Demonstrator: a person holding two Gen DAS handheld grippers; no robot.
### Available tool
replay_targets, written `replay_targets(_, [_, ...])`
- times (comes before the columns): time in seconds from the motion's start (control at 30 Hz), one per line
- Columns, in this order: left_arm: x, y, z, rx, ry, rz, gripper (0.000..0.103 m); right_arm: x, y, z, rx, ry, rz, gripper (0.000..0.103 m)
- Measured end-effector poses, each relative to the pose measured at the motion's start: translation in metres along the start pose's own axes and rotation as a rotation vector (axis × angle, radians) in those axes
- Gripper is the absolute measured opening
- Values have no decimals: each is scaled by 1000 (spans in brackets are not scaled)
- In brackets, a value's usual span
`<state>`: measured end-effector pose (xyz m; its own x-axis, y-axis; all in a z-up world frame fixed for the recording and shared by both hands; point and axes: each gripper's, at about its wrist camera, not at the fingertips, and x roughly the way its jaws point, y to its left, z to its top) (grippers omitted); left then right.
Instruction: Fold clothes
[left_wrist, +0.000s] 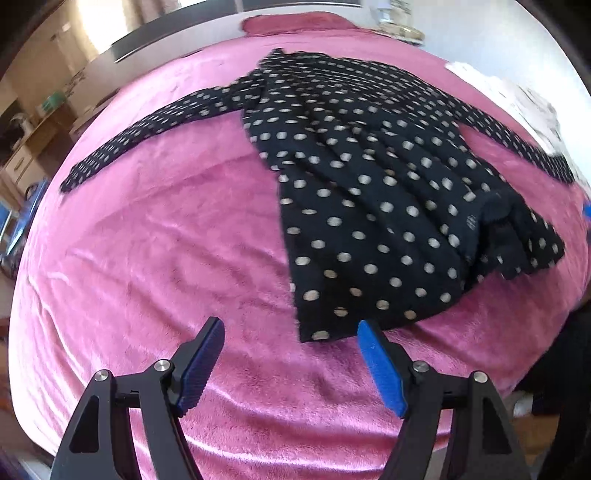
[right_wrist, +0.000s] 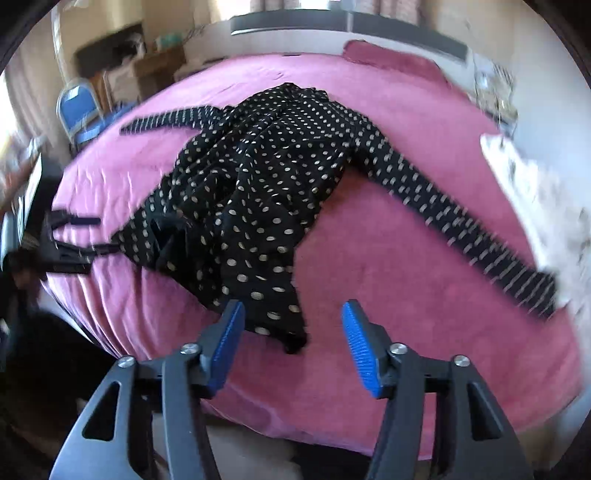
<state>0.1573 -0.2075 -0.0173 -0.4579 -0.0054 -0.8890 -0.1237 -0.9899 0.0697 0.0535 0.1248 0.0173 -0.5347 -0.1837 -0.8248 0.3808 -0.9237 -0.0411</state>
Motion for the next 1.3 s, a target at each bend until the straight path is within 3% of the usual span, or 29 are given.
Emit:
replay_targets(0.2, [-5,14,-12,-88,-21,-24,76,28,-26,-27,261,-2,78,65])
replay_targets(0.33, [-4,18,-16,-160,-43,-41,76,28,-42,-41,366,-77,227,64])
replay_targets(0.43, [-2,14,-19,-172,-37,-49,76,28,-51,-42,421,-116,279,64])
replay_targets(0.63, [3,5,-24,-191,-22,-67,76,53,-50,-39,450,-107,342,64])
replay_targets(0.77, [5,-3,-25,-184,-16,-85,76,61,-39,-41,374,-102,289,64])
replay_targets(0.97, [6,-5,-27,-168,-20,-77,76,61,-43,-43,382,-135,292,64])
replay_targets(1.03, [5,-3,-27,-175,-30,-78,76,63,-39,-40,359,-122,282,51])
replay_targets(1.1, [3,1,-25,-190,-44,-95,76,65,-35,-38,336,-109,271,23])
replay_targets(1.13, [3,2,-23,-190,-48,-104,76,66,-33,-36,325,-103,265,17])
replay_targets(1.3, [1,2,-9,-189,-79,-177,76,70,-27,-32,288,-79,249,15])
